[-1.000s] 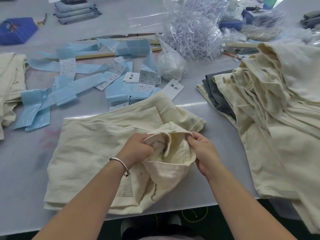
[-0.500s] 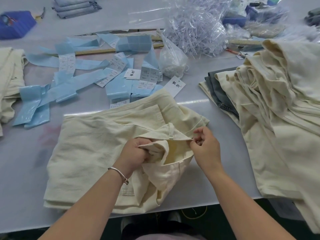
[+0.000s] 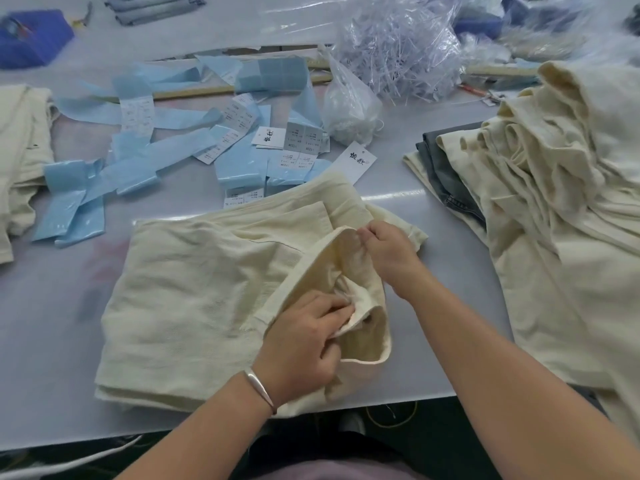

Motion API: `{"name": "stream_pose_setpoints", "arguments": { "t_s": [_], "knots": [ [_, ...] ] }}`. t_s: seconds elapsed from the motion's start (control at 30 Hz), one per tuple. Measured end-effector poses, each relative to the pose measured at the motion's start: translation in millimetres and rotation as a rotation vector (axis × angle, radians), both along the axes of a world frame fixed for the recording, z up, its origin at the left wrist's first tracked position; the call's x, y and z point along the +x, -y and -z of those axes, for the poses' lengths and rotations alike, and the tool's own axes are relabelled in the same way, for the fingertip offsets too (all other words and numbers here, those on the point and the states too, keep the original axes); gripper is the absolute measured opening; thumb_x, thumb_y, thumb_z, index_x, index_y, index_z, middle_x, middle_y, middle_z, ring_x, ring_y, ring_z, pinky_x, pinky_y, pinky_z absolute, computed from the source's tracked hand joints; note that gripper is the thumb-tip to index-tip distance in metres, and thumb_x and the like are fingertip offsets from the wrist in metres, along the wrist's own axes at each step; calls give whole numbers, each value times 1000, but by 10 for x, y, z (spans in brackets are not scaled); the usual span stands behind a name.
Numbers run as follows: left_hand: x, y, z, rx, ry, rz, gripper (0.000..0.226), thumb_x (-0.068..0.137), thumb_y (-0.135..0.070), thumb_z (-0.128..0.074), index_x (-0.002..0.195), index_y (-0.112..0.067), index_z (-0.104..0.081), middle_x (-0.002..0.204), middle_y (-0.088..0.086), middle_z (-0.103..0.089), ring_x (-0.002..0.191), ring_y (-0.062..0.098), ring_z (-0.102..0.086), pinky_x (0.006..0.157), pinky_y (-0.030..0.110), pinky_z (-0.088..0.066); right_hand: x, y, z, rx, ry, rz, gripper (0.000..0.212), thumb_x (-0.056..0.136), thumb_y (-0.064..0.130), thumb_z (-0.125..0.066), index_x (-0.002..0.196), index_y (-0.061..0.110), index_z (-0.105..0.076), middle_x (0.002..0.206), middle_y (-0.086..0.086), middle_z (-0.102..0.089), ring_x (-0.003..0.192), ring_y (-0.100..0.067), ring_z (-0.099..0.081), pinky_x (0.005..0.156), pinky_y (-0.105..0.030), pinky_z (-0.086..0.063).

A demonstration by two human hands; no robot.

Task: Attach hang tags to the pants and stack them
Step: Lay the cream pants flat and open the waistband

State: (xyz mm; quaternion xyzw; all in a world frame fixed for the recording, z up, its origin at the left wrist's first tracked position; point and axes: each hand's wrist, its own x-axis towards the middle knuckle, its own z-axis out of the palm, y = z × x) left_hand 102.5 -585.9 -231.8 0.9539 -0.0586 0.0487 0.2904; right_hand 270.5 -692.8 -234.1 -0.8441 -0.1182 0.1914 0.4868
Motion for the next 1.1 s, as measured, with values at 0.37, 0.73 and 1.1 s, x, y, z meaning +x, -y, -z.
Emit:
{"name": "stream_pose_setpoints", "arguments": {
  "t_s": [0.37, 0.73, 1.1],
  "knots": [
    [-113, -364, -83, 53, 493, -465, 14, 77, -24, -70, 79, -11, -72, 88, 4, -65, 86, 17, -54, 79, 30, -42, -119, -154, 39, 72, -18, 26, 35, 101, 21, -43, 68, 17, -37, 63, 4, -36, 61, -11, -33, 60, -33, -31],
    [-209, -906, 66, -1154, -247, -751, 33, 68, -39, -77, 68, -7, -72, 58, 5, -58, 53, 14, -55, 53, 24, -50, -250, -138, -75, 201, 17, 38, 30, 102, 20, -44, 73, 14, -42, 64, 4, -39, 62, -11, -35, 60, -30, -33],
    [-134, -410, -104, -31, 448, -384, 6, 82, -18, -65, 83, -14, -69, 75, -6, -62, 71, 9, -55, 67, 23, -46, -547, 358, 137, -61, -287, -30, 24, 96, 34, -50, 87, 20, -67, 88, 3, -69, 89, -18, -63, 78, -36, -51]
  ]
}}
